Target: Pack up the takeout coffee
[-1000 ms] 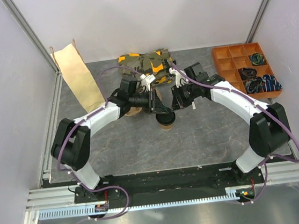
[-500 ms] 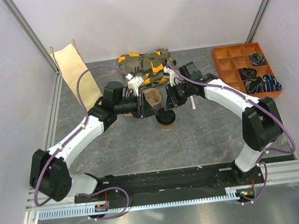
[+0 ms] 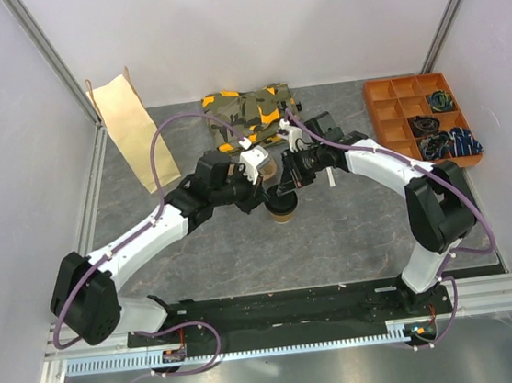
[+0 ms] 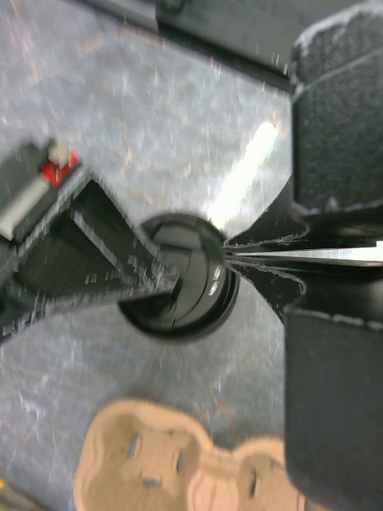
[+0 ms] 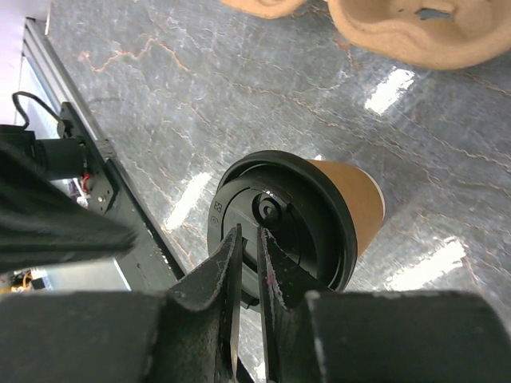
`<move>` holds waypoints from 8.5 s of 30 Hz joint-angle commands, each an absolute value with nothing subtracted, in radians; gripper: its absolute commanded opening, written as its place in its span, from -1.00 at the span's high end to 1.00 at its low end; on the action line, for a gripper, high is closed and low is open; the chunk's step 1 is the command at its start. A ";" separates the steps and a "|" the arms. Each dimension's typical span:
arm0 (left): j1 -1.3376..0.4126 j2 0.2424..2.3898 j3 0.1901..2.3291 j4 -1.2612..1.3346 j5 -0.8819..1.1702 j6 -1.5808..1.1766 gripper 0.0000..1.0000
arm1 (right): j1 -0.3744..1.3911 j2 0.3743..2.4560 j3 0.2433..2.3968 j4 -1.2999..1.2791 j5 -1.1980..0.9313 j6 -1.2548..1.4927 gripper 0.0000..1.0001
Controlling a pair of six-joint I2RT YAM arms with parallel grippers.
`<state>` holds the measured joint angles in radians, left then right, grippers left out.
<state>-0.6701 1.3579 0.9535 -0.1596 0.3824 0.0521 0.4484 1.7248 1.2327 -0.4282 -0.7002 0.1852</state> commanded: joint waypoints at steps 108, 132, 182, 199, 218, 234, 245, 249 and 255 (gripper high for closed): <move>-0.758 1.607 0.790 0.365 0.172 -0.038 0.13 | 0.190 1.542 1.289 -0.523 -0.640 0.166 -0.95; -0.775 1.867 1.119 0.318 0.192 -0.120 0.09 | 0.121 1.551 1.361 -0.525 -0.614 0.160 -0.96; -0.314 1.241 0.833 -0.220 0.046 -0.570 -0.08 | 0.345 1.717 1.588 -0.584 -0.449 0.043 -0.96; -0.284 1.580 0.876 0.063 -0.072 -0.701 -0.06 | 0.345 1.723 1.545 -0.581 -0.485 0.037 -0.96; -0.278 1.632 0.893 0.032 -0.022 -0.739 0.54 | 0.339 1.747 1.571 -0.600 -0.500 0.028 -0.96; -0.213 0.892 0.931 -0.379 0.109 -0.255 0.96 | 0.310 1.735 1.793 -0.485 -0.532 0.081 -0.95; -0.181 0.715 1.054 -0.518 0.281 -0.094 0.96 | 0.347 1.763 1.872 -0.383 -0.609 0.195 -0.96; -0.181 0.710 1.040 -0.492 0.253 -0.144 0.96 | 0.344 1.607 1.702 -0.323 -0.693 0.213 -0.96; -0.179 0.716 0.994 -0.381 0.233 -0.299 0.96 | 0.348 1.307 1.318 -0.082 -0.637 0.377 -0.80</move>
<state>-0.1825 0.7292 1.0241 -0.4778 0.2203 -0.2012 0.3439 1.4914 1.4586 -0.3031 -0.6304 0.2501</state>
